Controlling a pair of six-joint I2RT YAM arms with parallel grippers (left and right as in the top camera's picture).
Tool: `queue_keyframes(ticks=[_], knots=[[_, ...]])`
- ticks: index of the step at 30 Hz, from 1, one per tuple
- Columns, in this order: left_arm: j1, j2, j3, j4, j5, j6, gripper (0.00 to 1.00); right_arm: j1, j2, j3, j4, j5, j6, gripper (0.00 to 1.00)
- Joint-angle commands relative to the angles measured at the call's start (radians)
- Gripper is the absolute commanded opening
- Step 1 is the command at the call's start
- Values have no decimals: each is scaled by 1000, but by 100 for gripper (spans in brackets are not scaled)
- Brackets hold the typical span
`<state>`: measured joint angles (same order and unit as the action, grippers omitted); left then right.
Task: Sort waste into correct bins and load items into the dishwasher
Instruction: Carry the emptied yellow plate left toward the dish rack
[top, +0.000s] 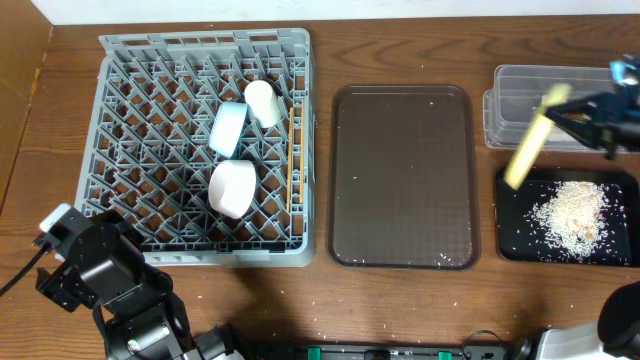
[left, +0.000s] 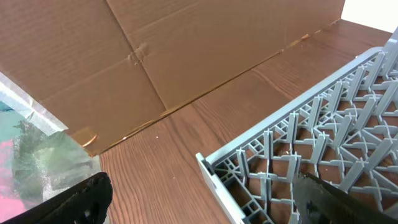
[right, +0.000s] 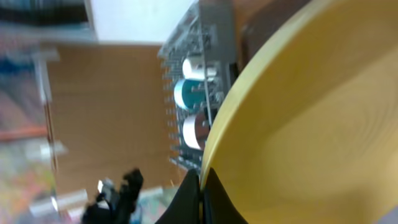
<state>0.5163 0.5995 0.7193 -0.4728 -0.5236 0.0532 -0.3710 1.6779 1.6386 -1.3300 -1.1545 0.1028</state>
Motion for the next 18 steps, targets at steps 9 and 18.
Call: queue_keyframes(ticks=[9,18], knots=[[3,-2,23,-2,-12,6,94,573,5,-1,814,171,674,1],[3,-2,23,-2,-12,6,94,877,158,-1,1286,333,776,1]])
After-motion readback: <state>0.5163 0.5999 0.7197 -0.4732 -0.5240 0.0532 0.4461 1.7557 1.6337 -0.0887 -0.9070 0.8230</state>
